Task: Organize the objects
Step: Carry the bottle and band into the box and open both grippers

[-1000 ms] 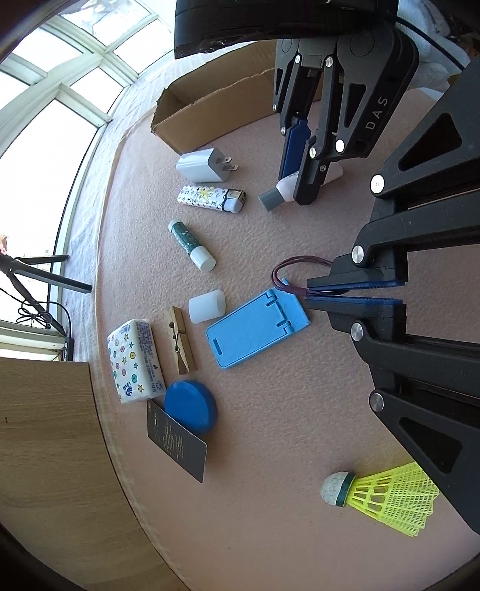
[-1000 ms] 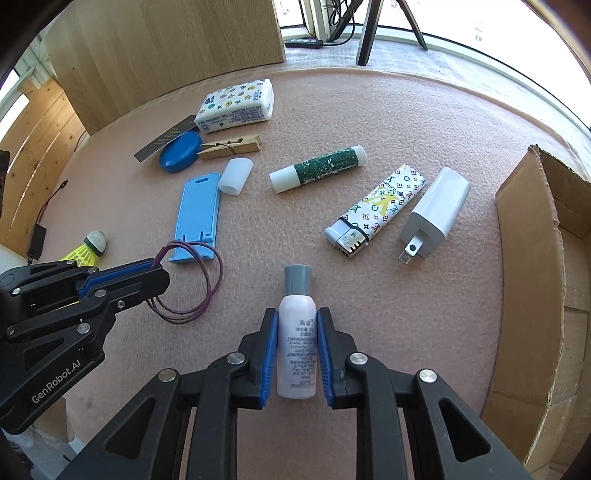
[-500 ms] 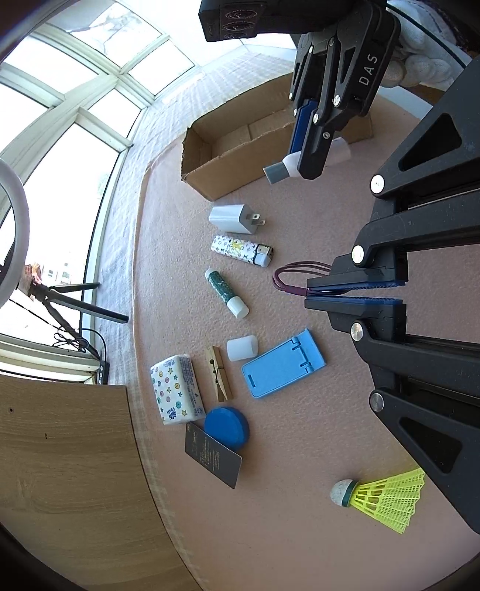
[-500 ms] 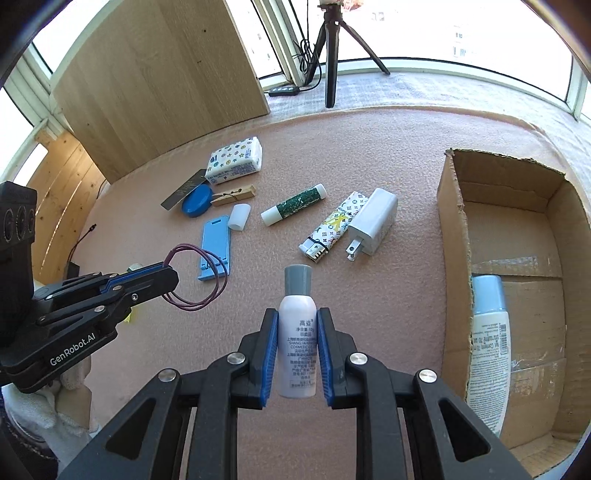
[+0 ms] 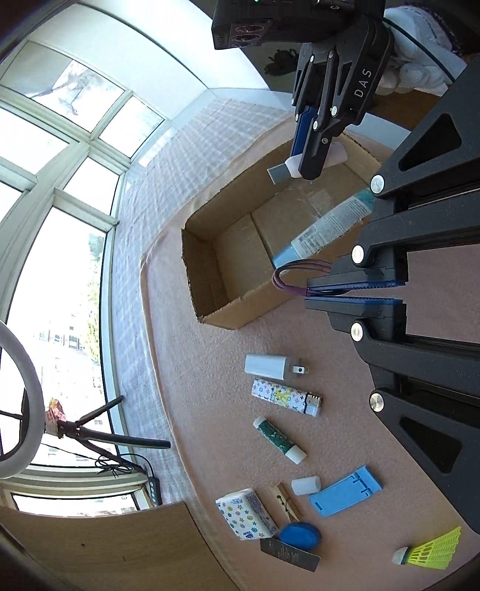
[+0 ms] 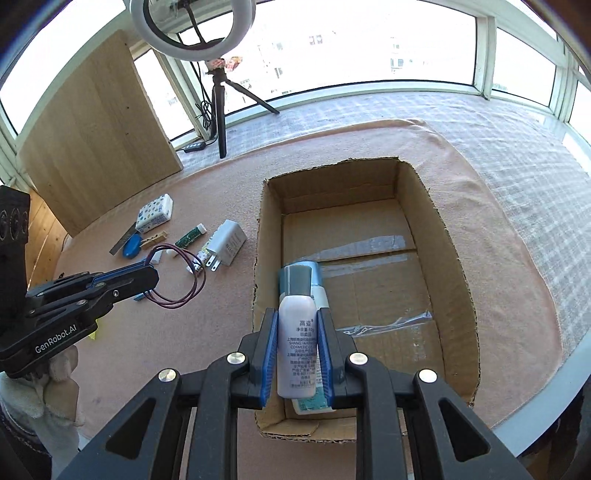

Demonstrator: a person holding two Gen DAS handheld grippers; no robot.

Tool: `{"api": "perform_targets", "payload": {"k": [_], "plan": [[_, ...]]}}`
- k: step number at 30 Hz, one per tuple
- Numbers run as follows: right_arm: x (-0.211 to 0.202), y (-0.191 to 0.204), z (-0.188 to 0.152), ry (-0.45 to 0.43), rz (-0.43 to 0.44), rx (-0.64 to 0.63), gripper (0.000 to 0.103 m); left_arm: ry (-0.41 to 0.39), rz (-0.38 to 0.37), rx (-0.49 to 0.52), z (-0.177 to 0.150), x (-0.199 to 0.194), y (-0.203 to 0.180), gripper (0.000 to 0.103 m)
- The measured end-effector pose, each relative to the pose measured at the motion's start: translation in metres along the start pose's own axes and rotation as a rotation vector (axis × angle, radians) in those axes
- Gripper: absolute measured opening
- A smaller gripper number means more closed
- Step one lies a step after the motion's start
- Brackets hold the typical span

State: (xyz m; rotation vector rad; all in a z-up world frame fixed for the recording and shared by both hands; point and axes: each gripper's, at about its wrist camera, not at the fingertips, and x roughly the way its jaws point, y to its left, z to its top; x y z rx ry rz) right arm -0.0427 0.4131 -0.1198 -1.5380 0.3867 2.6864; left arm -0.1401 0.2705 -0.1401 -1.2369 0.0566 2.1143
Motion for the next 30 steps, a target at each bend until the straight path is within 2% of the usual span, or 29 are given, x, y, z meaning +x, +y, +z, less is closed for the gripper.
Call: {"api": "perform_targets", "payload": {"k": [8, 18, 20, 21, 22, 23, 24, 30], "plan": [[-0.006, -0.043, -0.011, 0.007, -0.046, 0.057, 0.019, 0.017, -0.04, 0.087, 0.02, 0.038, -0.064, 0.003], [-0.004, -0.065, -0.014, 0.015, -0.056, 0.083, 0.019, 0.042, -0.037, 0.127, 0.026, 0.063, -0.095, 0.003], [-0.003, -0.065, -0.014, 0.019, -0.038, 0.08, 0.02, 0.05, -0.043, 0.117, 0.027, 0.064, -0.093, 0.009], [-0.003, -0.064, -0.014, 0.021, -0.031, 0.074, 0.024, 0.052, -0.042, 0.11, 0.027, 0.063, -0.091, 0.021], [-0.002, -0.062, -0.014, 0.022, -0.034, 0.066, 0.034, 0.047, -0.035, 0.105, 0.027, 0.061, -0.087, 0.035], [-0.003, -0.06, -0.014, 0.014, -0.042, 0.06, 0.039, 0.04, -0.028, 0.102, 0.027, 0.059, -0.085, 0.04], [-0.004, -0.057, -0.013, 0.005, -0.051, 0.055, 0.046, 0.032, -0.021, 0.099, 0.027, 0.057, -0.082, 0.041], [0.0, -0.044, -0.009, 0.006, -0.038, 0.042, 0.047, 0.007, 0.014, 0.059, 0.025, 0.039, -0.057, 0.041]]}}
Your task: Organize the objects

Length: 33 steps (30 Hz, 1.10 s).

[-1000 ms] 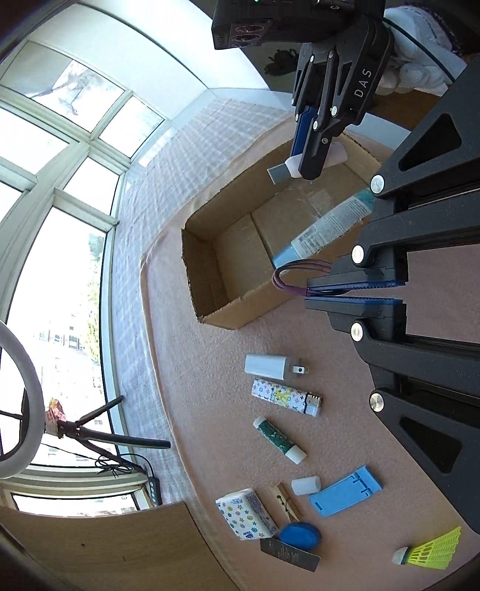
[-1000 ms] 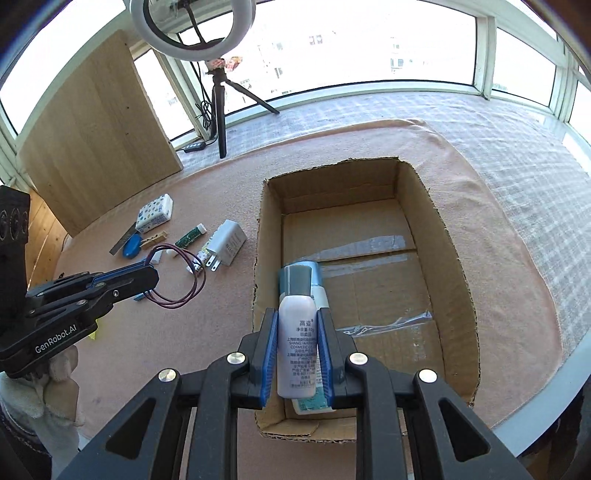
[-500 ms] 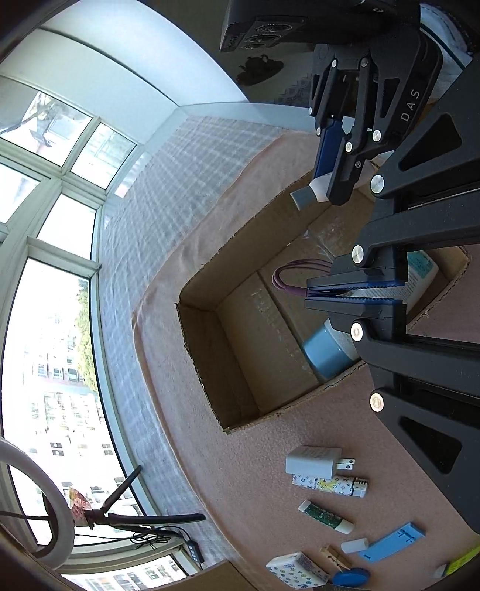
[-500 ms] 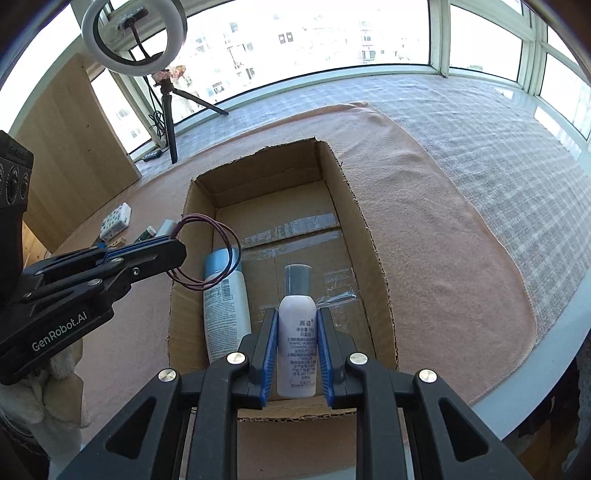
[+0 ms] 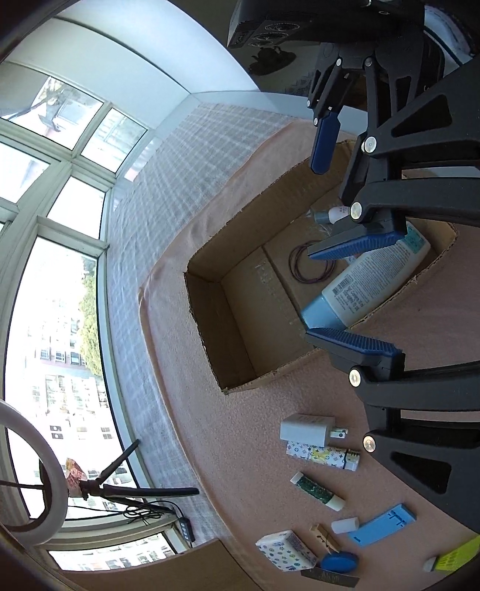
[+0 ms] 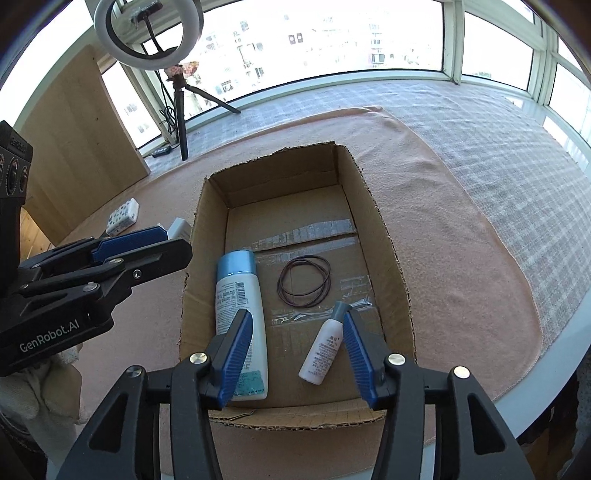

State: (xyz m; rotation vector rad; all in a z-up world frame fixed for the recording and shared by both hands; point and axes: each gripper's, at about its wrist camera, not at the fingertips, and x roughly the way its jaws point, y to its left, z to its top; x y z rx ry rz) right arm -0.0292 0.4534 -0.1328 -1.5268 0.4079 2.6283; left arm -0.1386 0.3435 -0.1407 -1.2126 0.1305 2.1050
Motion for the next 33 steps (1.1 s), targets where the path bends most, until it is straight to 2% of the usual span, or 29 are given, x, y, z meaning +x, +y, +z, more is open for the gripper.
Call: {"api": "perform_targets", "payload": {"k": [9, 17, 23, 33], "plan": [[0.01, 0.046, 0.012, 0.003, 0.079, -0.048, 0.047, 0.008, 0.101, -0.118, -0.029, -0.024, 0.076, 0.042], [0.037, 0.095, 0.032, 0.046, 0.176, -0.092, 0.047, 0.039, 0.219, -0.244, -0.067, -0.04, 0.156, 0.042], [0.066, 0.132, 0.047, 0.102, 0.229, -0.115, 0.047, 0.048, 0.245, -0.31, -0.084, -0.045, 0.193, 0.042], [0.105, 0.182, 0.088, 0.18, 0.293, -0.108, 0.047, 0.071, 0.238, -0.376, -0.07, -0.027, 0.236, 0.041]]}}
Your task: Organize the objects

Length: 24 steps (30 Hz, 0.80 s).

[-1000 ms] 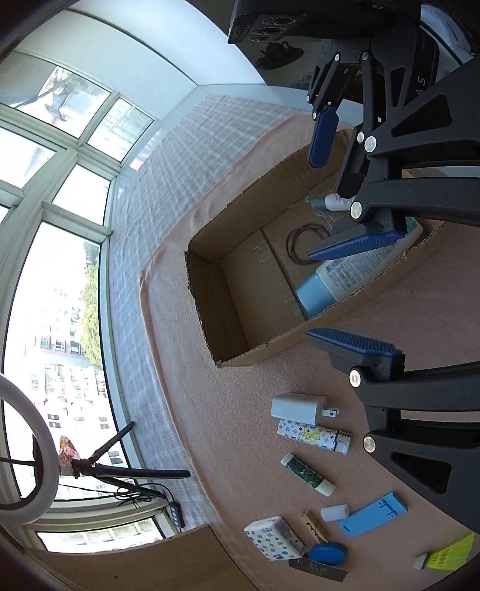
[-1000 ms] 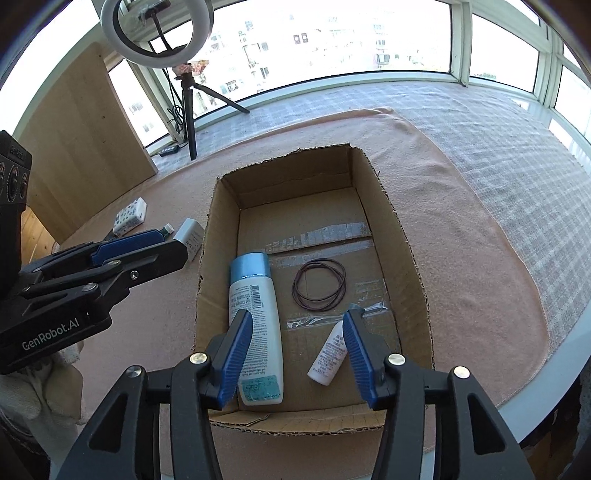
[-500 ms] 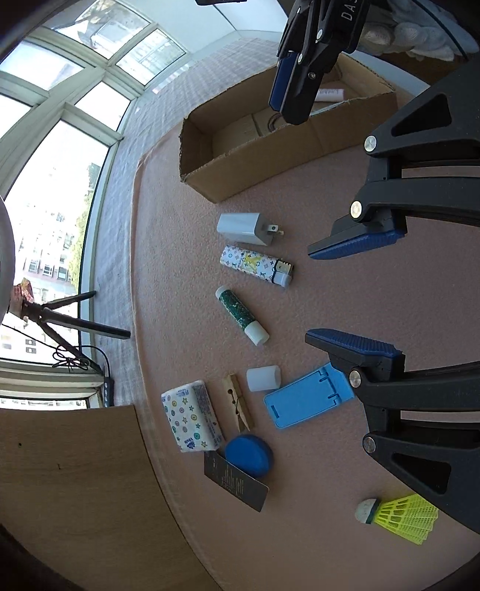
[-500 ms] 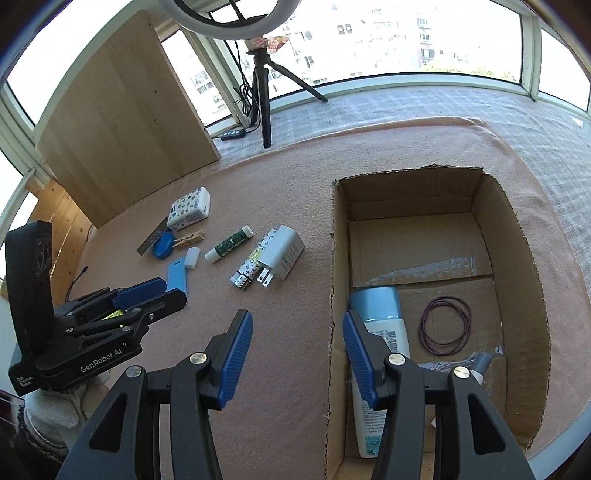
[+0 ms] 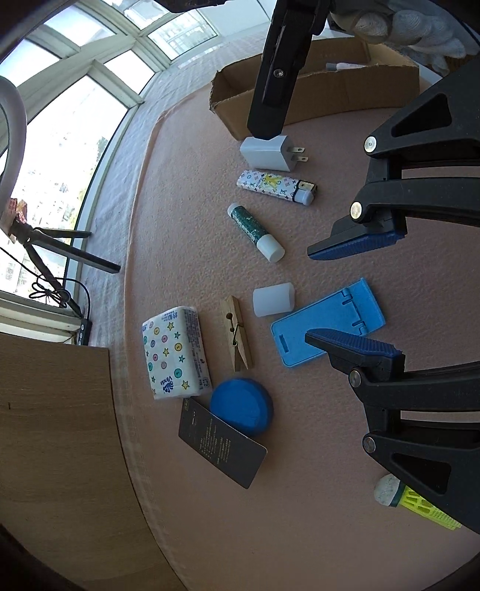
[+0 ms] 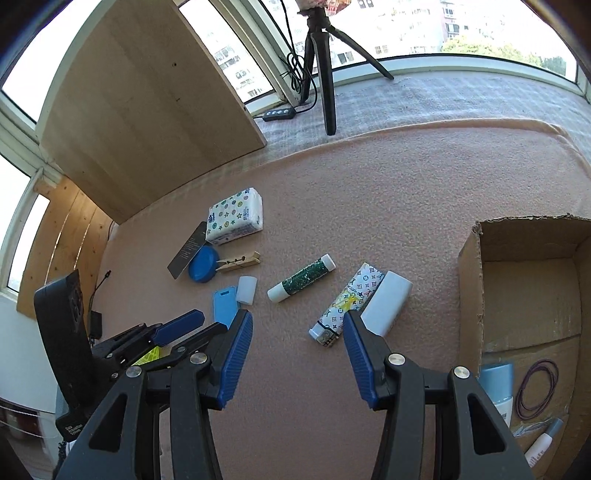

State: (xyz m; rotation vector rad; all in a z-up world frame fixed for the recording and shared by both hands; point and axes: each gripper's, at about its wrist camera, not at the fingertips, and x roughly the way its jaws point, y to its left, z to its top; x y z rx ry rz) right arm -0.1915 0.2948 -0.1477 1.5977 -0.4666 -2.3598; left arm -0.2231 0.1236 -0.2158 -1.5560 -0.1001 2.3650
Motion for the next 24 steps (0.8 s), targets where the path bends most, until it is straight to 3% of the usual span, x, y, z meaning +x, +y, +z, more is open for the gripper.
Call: {"api": "perform_targets", "payload": {"k": [8, 13, 24], "plan": [[0.056, 0.0, 0.022, 0.124, -0.016, 0.066, 0.047, 0.038, -0.001, 0.063, 0.019, 0.026, -0.008, 0.039], [0.071, -0.009, 0.032, 0.151, -0.002, 0.131, 0.046, 0.055, 0.002, 0.093, 0.024, 0.037, -0.01, 0.034], [0.094, 0.002, 0.037, 0.21, -0.068, 0.089, 0.041, 0.07, 0.021, 0.142, 0.031, 0.047, -0.013, 0.033]]}}
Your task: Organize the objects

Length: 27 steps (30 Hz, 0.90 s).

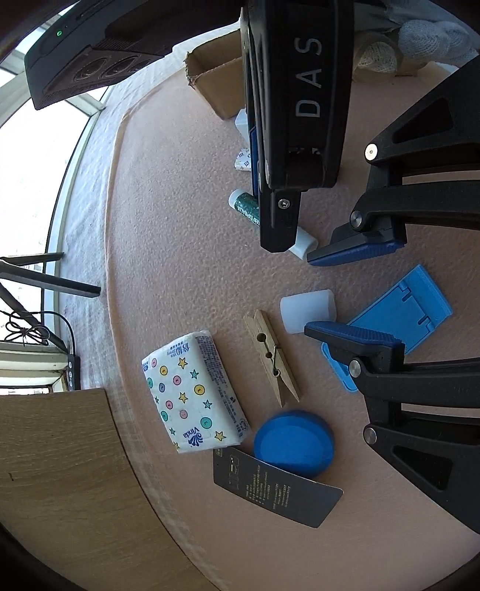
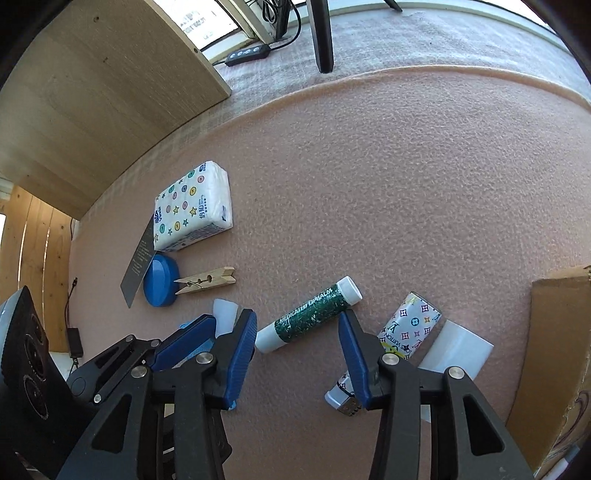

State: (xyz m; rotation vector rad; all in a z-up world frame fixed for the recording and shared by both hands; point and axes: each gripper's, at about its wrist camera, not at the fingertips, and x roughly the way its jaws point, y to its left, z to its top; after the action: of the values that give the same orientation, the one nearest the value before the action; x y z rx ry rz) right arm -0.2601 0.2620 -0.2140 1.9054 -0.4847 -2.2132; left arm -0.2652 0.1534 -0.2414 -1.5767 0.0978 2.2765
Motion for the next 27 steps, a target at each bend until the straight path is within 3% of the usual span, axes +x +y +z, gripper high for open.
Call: {"api": "perform_targets", "payload": {"k": [2, 4, 9, 16, 21, 27], "plan": [[0.004, 0.001, 0.0, 0.003, -0.018, -0.008, 0.037, -0.001, 0.006, 0.003, 0.001, 0.0, 0.001, 0.027], [0.004, 0.003, 0.001, -0.008, -0.035, -0.025, 0.03, -0.004, 0.008, -0.006, 0.002, 0.0, 0.004, 0.015], [0.005, -0.001, 0.0, -0.016, -0.044, -0.028, 0.014, -0.016, 0.0, -0.008, 0.002, 0.0, 0.007, 0.008], [-0.004, -0.008, -0.005, -0.049, -0.03, -0.023, 0.014, -0.026, -0.006, -0.029, 0.001, -0.003, 0.007, 0.006], [-0.016, -0.012, -0.008, -0.074, -0.023, -0.026, 0.014, -0.037, 0.028, 0.01, 0.0, -0.006, 0.0, 0.006], [-0.036, -0.006, -0.012, -0.117, -0.001, -0.037, 0.014, -0.078, -0.022, -0.033, -0.004, -0.024, 0.003, 0.006]]}}
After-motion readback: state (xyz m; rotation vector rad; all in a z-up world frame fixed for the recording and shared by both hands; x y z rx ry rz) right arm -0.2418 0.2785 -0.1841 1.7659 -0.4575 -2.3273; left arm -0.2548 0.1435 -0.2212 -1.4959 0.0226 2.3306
